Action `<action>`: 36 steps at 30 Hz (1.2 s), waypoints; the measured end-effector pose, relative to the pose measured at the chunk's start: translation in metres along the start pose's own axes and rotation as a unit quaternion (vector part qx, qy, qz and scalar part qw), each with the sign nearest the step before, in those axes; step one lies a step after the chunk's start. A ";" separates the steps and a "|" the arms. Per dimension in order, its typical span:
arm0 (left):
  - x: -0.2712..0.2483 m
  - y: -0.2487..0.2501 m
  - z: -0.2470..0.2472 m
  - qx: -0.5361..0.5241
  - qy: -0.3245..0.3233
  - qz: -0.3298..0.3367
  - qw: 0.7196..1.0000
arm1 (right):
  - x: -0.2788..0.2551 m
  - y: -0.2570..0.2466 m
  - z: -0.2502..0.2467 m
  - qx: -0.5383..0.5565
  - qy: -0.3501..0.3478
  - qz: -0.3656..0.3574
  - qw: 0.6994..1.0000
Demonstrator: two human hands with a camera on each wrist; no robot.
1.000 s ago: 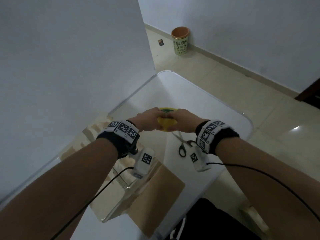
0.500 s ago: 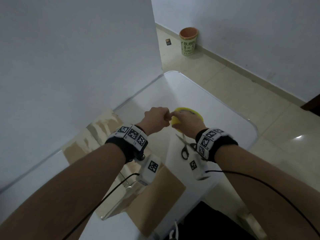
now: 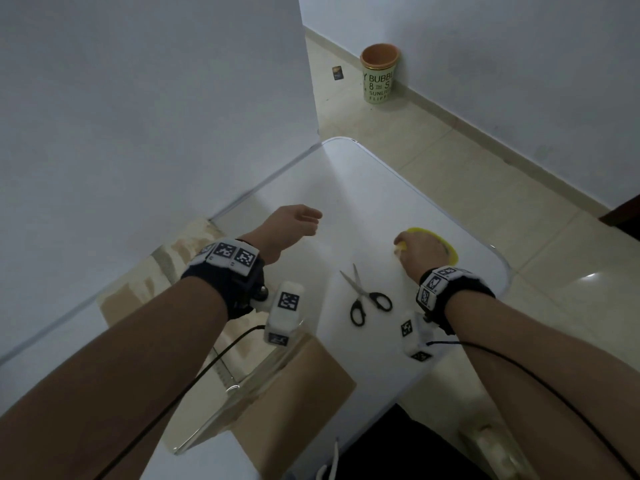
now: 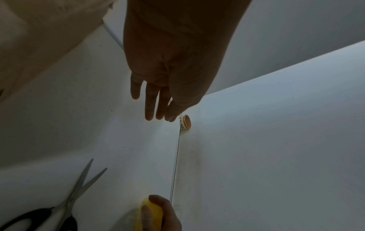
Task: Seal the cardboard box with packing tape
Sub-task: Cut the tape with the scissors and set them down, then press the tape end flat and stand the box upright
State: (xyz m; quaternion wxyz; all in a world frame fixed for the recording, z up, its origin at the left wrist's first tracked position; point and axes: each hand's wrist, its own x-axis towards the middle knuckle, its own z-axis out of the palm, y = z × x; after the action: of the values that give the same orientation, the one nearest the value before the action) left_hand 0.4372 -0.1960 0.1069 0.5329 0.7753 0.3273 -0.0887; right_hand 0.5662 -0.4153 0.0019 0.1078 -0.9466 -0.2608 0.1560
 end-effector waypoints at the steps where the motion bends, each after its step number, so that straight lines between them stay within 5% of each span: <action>1: 0.000 -0.002 -0.001 0.000 0.004 -0.004 1.000 | 0.005 0.000 0.003 -0.008 -0.005 0.002 1.000; 9: -0.016 -0.022 -0.010 -0.006 0.036 -0.003 0.999 | 0.017 -0.014 0.019 -0.049 -0.171 0.011 0.984; 12: -0.034 -0.037 -0.020 0.040 0.064 0.021 0.997 | 0.007 -0.025 0.006 -0.050 -0.100 0.032 0.993; 15: -0.060 -0.057 -0.030 0.079 0.102 0.045 0.991 | -0.011 -0.054 -0.007 0.106 -0.034 0.012 0.994; 17: -0.081 -0.071 -0.037 0.098 0.130 0.054 0.985 | -0.031 -0.080 -0.008 0.233 -0.099 0.019 0.967; 20: -0.119 -0.097 -0.045 0.133 0.167 0.066 0.975 | -0.067 -0.111 -0.004 0.415 -0.255 0.108 0.867; 24: -0.166 -0.138 -0.056 0.176 0.181 0.085 0.964 | -0.112 -0.122 -0.001 0.485 -0.397 0.139 0.766; 27: -0.193 -0.161 -0.060 0.208 0.161 0.094 0.960 | -0.140 -0.124 0.003 0.468 -0.482 0.125 0.730; 29: -0.208 -0.170 -0.059 0.229 0.140 0.101 0.958 | -0.154 -0.130 0.012 0.489 -0.479 0.155 0.712; 32: -0.224 -0.178 -0.052 0.252 0.119 0.124 0.952 | -0.165 -0.134 0.026 0.547 -0.376 0.231 0.711; 36: -0.233 -0.187 -0.046 0.295 0.080 0.121 0.944 | -0.187 -0.141 0.028 0.467 -0.487 0.159 0.721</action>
State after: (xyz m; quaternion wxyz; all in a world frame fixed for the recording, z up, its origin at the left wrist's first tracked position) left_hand 0.1354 -0.2107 0.0956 0.2593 0.9360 0.2320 -0.0533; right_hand 0.3388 -0.3920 0.0612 0.3677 -0.5975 -0.0176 0.7124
